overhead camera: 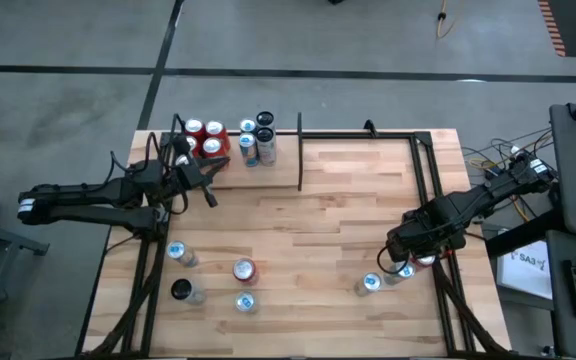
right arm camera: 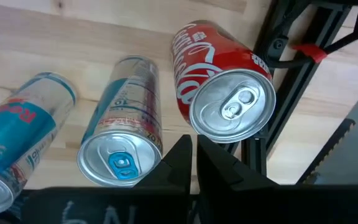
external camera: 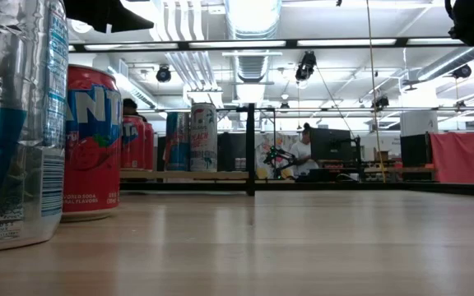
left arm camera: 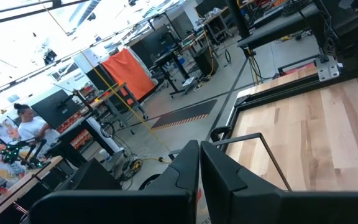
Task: Place canned beverage on shelf
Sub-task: Put the red/white soda can on the shelf
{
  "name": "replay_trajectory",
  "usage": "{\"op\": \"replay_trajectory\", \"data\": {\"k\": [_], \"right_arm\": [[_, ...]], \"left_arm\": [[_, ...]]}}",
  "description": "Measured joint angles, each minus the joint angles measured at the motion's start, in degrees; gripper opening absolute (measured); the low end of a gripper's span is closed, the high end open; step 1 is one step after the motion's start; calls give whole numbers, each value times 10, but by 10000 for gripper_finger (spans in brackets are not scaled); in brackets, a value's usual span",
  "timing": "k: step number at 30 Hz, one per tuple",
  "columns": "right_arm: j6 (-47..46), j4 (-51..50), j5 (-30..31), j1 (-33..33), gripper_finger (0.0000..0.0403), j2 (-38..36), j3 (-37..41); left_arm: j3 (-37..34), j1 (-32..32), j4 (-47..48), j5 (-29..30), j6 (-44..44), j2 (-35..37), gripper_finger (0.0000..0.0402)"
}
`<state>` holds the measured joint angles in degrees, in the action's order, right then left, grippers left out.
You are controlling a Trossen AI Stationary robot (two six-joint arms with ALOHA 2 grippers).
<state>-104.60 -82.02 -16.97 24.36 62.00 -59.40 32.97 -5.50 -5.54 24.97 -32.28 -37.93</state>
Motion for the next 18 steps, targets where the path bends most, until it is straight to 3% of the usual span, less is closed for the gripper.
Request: {"op": "replay_trajectory", "data": {"k": [8, 14, 18], "right_arm": [[-8, 1, -3, 0, 13, 0, 1], [-78, -45, 50, -4, 35, 11, 19], [-67, -40, 51, -5, 25, 16, 17]], "left_arm": [[0, 0, 0, 0, 0, 0, 0], [0, 0, 0, 0, 0, 0, 0], [0, 0, 0, 0, 0, 0, 0]]}}
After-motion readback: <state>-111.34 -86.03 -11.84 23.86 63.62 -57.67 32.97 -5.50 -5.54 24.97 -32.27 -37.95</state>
